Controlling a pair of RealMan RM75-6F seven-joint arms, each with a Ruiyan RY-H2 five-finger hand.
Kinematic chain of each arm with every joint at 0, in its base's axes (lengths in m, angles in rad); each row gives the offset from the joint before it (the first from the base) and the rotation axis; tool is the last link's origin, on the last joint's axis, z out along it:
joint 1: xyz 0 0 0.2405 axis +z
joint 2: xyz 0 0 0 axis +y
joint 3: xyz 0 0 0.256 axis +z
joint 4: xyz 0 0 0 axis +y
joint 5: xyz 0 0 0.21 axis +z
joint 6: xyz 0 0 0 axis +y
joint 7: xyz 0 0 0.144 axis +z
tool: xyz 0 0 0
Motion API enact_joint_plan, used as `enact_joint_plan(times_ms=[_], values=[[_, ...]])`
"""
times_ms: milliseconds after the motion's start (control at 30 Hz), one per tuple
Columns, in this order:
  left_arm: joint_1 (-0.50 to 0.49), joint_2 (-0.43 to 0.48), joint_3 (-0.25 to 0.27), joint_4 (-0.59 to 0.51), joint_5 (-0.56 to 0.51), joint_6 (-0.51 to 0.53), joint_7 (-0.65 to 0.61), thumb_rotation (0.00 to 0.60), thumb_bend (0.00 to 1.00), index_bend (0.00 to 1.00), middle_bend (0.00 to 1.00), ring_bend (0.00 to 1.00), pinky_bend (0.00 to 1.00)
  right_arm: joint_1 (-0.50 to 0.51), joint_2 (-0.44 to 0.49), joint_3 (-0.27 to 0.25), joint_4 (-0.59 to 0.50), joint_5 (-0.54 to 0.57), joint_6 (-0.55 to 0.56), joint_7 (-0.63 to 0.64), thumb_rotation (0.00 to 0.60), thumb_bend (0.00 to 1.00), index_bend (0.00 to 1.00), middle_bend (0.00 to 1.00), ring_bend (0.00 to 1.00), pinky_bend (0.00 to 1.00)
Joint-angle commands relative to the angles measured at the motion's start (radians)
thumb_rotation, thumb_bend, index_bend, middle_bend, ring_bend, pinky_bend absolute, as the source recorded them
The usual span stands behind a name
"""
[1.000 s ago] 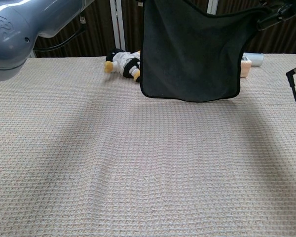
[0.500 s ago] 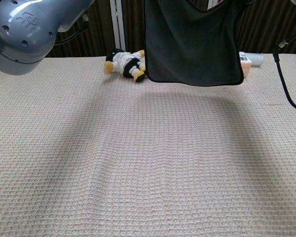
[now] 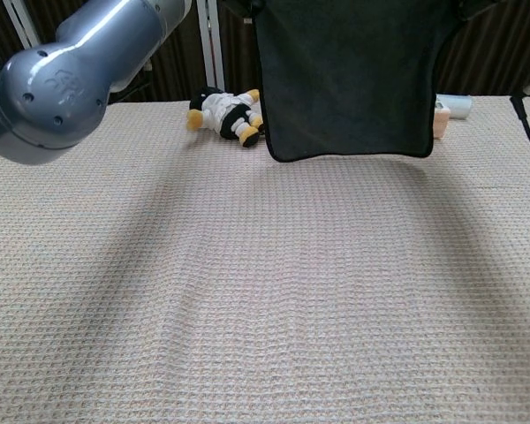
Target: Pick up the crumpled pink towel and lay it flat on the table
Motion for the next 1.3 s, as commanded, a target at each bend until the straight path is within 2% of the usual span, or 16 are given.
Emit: enact_joint_plan(times_ms=[33, 367, 767, 967, 1300], values=[[0.033, -0.020, 0.031, -0.029, 0.001, -0.003, -0.025, 0.600, 0.61, 0.57, 0.21, 0.00, 0.00, -0.035, -0.012, -0.037, 0.007, 0.011, -0.028, 0.036, 0.600, 0.55, 0.65, 0.16, 0.00, 0.00], [0.152, -0.032, 0.150, -0.193, 0.067, 0.055, -0.055, 0.600, 0.61, 0.57, 0.21, 0.00, 0.00, -0.136, -0.012, -0.161, -0.064, -0.070, -0.018, 0.095, 0.600, 0.55, 0.65, 0.16, 0.00, 0.00], [0.292, -0.005, 0.275, -0.368, 0.148, 0.126, -0.073, 0.600, 0.62, 0.57, 0.21, 0.00, 0.00, -0.236, 0.001, -0.263, -0.193, -0.182, 0.052, 0.136, 0.600, 0.55, 0.65, 0.16, 0.00, 0.00], [0.349, 0.009, 0.321, -0.415, 0.189, 0.157, -0.083, 0.600, 0.62, 0.57, 0.21, 0.00, 0.00, -0.277, 0.001, -0.310, -0.233, -0.232, 0.086, 0.140, 0.600, 0.55, 0.65, 0.16, 0.00, 0.00], [0.413, 0.027, 0.370, -0.469, 0.255, 0.194, -0.076, 0.600, 0.62, 0.57, 0.21, 0.00, 0.00, -0.333, -0.018, -0.378, -0.232, -0.292, 0.103, 0.165, 0.600, 0.55, 0.65, 0.16, 0.00, 0.00]])
